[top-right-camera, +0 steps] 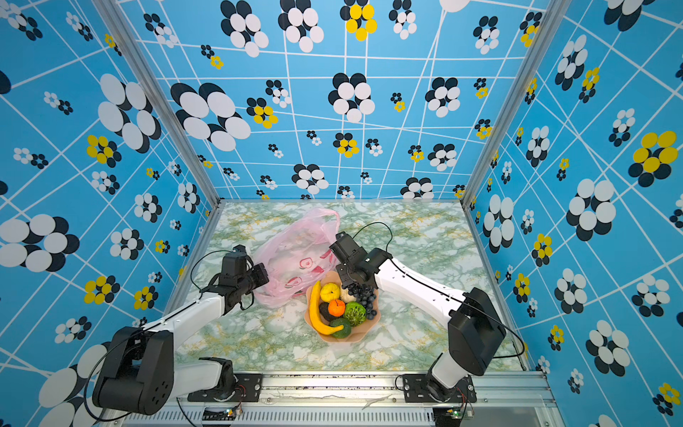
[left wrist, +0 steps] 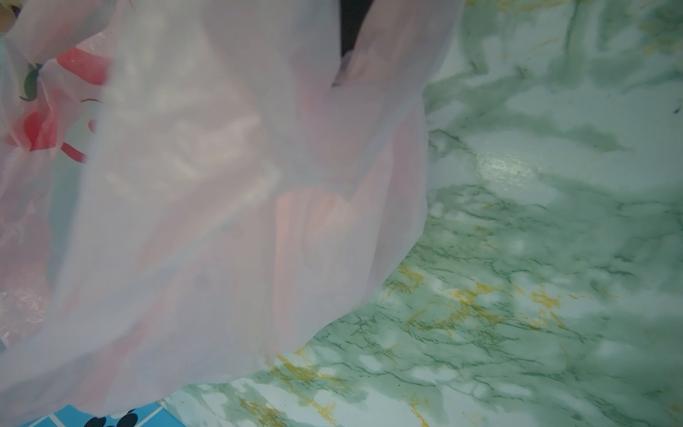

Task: Take the fake fruits out of the plastic bag
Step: 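Lower the black grapes onto the plate beside the pear and open the right gripper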

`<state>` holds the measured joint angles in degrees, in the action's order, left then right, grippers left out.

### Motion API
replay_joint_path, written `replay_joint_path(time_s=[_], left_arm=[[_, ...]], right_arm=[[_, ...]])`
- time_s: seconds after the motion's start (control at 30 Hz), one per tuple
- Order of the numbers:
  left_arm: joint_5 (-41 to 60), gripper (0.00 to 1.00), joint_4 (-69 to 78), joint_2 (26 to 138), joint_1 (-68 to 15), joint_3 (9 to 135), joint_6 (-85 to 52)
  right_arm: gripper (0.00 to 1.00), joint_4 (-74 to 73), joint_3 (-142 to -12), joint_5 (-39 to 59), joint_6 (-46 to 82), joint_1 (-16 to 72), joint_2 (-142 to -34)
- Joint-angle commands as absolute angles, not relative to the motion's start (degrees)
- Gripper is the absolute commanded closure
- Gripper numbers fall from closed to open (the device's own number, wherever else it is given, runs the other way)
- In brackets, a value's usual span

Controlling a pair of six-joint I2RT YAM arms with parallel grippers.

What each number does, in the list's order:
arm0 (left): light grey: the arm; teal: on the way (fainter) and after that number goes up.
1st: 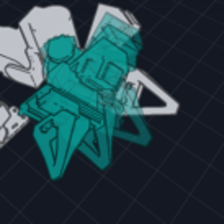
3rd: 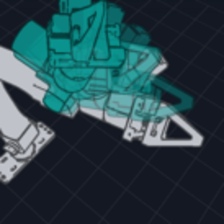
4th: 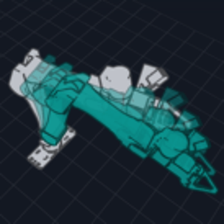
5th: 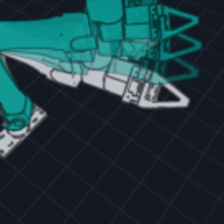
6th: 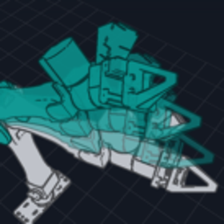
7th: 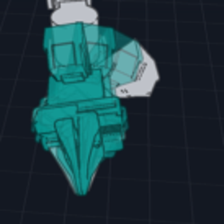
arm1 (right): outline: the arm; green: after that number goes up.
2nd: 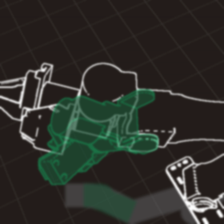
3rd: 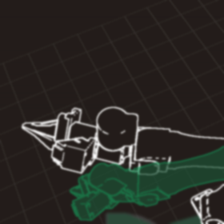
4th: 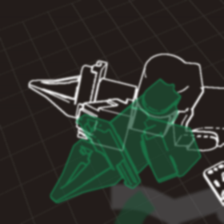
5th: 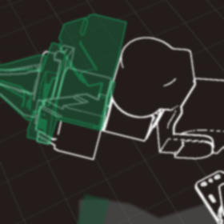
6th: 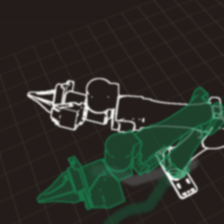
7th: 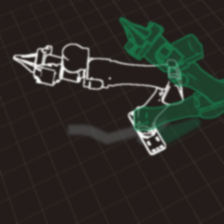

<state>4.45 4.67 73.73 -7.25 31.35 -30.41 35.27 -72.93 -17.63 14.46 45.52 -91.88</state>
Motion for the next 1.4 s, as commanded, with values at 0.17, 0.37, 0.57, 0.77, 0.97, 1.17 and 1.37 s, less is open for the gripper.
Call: replay_joint_path(time_s=[0.17,0.37,0.57,0.77,0.97,1.17,1.37], left_arm=[[3.53,1.00,4.27,74.17,-7.64,32.90,-29.59],[3.66,1.00,4.31,74.30,-7.65,33.03,-29.59],[3.53,1.00,4.22,74.33,-7.60,33.05,-29.51],[3.76,1.00,4.31,74.60,-7.64,33.13,-29.47],[4.04,1.00,4.48,74.73,-7.65,33.13,-29.49],[3.85,1.00,4.47,74.69,-7.65,33.15,-29.36],[3.86,1.00,4.33,74.88,-7.65,33.29,-29.43]], right_arm=[[1.00,34.48,-75.50,-19.96,13.48,43.53,-94.39],[1.00,34.18,-76.40,-20.57,13.39,42.98,-96.01],[1.00,33.45,-76.99,-18.46,13.27,42.65,-97.42],[1.00,33.86,-77.55,-15.88,13.02,42.71,-98.19],[0.87,34.08,-77.65,-16.50,12.59,42.69,-97.85],[0.65,34.74,-78.05,-17.39,12.22,42.70,-96.40],[0.32,34.98,-77.06,-17.31,12.04,42.71,-92.90]])
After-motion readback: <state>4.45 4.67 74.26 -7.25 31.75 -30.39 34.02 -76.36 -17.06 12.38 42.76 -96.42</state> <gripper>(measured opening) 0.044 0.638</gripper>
